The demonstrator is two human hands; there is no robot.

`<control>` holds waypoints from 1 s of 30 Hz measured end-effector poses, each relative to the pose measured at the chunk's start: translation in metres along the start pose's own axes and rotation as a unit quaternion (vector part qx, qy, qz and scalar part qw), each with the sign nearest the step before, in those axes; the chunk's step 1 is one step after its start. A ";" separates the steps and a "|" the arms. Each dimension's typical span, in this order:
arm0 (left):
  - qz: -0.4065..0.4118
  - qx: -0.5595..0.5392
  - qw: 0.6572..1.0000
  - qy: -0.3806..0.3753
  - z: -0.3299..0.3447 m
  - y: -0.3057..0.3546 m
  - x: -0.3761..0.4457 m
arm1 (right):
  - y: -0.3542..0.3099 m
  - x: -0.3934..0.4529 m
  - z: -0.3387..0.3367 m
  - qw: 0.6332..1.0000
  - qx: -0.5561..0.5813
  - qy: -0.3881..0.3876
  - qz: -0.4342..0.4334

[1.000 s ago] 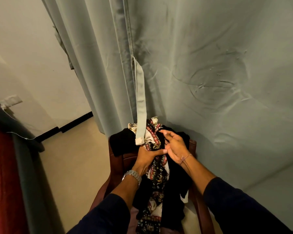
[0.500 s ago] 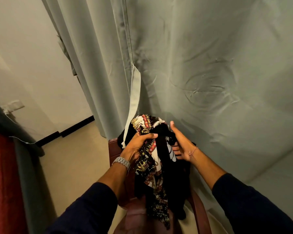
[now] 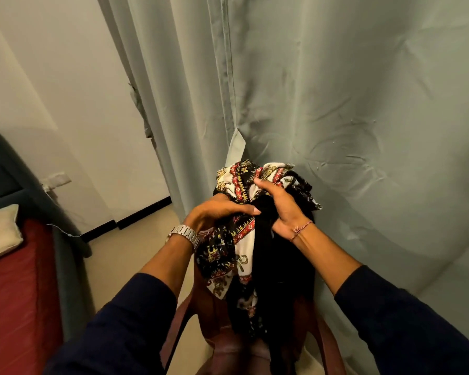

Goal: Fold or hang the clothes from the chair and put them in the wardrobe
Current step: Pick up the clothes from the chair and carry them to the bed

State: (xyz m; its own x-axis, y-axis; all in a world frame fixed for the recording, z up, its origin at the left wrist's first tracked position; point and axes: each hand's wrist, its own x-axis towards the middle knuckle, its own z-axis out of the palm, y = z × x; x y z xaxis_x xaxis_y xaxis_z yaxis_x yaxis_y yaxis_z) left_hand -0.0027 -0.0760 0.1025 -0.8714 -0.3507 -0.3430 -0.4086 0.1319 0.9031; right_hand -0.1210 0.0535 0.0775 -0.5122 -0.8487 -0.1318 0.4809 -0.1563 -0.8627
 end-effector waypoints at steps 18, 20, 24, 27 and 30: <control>0.110 -0.046 0.965 0.233 -0.105 -0.040 -0.221 | 0.014 -0.063 0.230 0.907 -0.380 -0.182 -0.012; 0.115 -0.056 0.955 0.267 -0.119 -0.051 -0.259 | 0.014 -0.080 0.272 0.833 -0.517 -0.192 -0.040; 0.117 -0.076 0.933 0.332 -0.149 -0.064 -0.335 | 0.019 -0.119 0.347 0.737 -0.638 -0.202 -0.096; 0.126 -0.062 0.917 0.374 -0.167 -0.071 -0.391 | 0.033 -0.141 0.394 0.727 -0.635 -0.228 -0.128; 0.127 -0.026 0.893 0.430 -0.182 -0.081 -0.449 | 0.055 -0.154 0.439 0.758 -0.591 -0.246 -0.126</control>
State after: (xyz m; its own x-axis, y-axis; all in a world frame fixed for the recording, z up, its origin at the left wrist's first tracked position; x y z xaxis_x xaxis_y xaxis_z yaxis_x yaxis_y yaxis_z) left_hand 0.4712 -0.0980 0.2307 -0.3933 -0.9016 0.1798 -0.1954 0.2731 0.9419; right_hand 0.2969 -0.0457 0.2645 -0.0156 -0.9982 0.0580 -0.7099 -0.0298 -0.7036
